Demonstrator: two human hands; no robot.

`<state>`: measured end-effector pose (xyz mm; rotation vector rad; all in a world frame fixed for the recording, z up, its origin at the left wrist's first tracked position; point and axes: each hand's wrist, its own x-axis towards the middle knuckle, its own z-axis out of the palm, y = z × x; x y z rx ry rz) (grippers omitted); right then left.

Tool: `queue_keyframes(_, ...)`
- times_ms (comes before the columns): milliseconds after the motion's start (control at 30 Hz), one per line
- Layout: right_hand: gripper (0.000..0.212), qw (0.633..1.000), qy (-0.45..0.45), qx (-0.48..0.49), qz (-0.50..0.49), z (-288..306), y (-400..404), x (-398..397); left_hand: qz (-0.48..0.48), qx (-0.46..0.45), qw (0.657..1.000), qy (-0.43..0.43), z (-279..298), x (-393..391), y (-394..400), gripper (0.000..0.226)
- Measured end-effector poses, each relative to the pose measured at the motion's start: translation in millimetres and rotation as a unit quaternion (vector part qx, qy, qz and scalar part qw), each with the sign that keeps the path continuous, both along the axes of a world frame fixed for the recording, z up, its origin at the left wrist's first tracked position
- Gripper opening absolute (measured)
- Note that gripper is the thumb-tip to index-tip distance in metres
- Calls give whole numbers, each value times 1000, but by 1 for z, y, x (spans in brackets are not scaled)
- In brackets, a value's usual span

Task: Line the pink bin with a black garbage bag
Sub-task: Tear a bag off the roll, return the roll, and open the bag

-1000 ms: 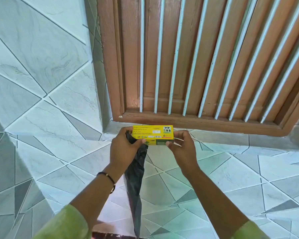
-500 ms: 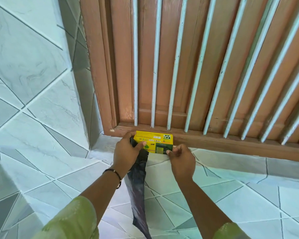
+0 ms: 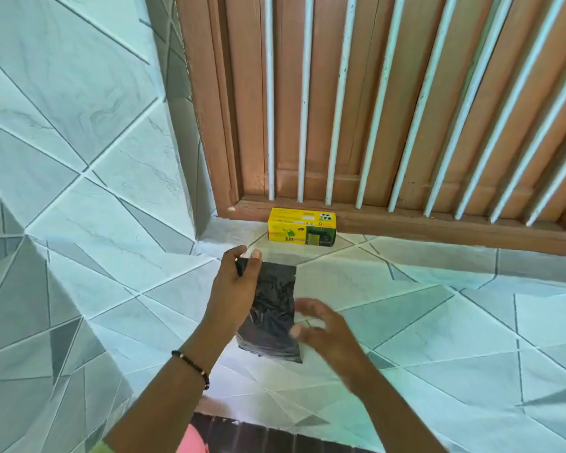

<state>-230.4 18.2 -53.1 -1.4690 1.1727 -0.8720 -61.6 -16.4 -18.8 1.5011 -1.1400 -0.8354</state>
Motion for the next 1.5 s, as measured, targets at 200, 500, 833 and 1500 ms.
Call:
queue_keyframes(200,31,999,-25,-31,-18,7,71,54,-47,1,996,82,26,24,73,60)
queue_keyframes(500,18,985,-156,-9,-68,36,148,94,-117,140,975,128,1,94,188,96)
queue_keyframes(833,17,985,-118,40,-119,7,252,151,-170,130,965,152,-3,164,262,90)
queue_keyframes(1500,27,961,-236,121,-75,19,282,140,-114,65,987,95,1,152,314,65)
